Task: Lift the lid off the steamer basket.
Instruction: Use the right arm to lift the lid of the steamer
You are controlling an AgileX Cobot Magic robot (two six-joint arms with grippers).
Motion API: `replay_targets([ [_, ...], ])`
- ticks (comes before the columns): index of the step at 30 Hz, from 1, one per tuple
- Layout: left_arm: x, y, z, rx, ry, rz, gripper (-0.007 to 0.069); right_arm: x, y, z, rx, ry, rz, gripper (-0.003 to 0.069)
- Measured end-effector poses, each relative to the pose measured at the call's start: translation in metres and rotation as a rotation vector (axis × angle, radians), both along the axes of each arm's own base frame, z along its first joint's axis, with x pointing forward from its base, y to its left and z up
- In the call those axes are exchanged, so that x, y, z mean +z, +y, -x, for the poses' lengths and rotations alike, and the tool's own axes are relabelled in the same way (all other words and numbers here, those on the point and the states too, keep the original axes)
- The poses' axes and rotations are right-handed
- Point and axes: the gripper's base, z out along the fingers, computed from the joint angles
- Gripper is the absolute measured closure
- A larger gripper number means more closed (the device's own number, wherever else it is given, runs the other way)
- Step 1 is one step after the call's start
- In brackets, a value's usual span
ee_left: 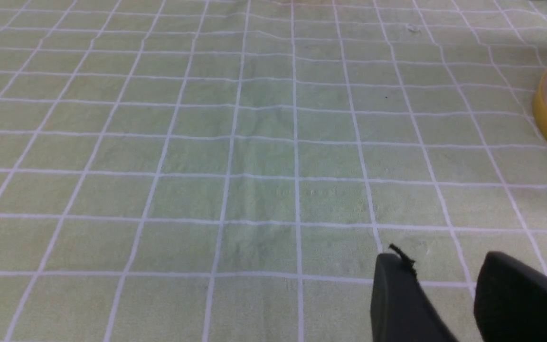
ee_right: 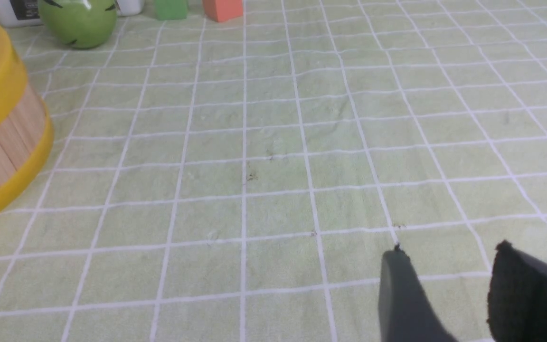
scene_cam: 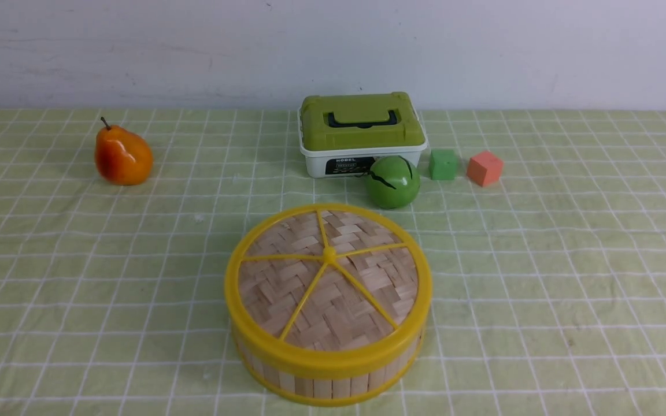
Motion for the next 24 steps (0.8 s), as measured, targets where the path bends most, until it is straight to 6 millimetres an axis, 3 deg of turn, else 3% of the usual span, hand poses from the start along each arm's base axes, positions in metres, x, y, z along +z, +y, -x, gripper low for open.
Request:
replay_targets([
  [18,0.0,0.0,0.0,0.0,0.0,-0.001,0.0386,0.0,0.0006,0.0,0.001,0.0,-0.016,0.0418],
  [20,0.0,0.0,0.0,0.0,0.0,-0.001,0.0386,0.0001,0.0017,0.0,0.003,-0.001,-0.052,0.0418],
  [24,0.0,0.0,0.0,0.0,0.0,-0.001,0.0386,0.0012,0.0099,0.0,-0.005,0.001,-0.378,0.0418],
])
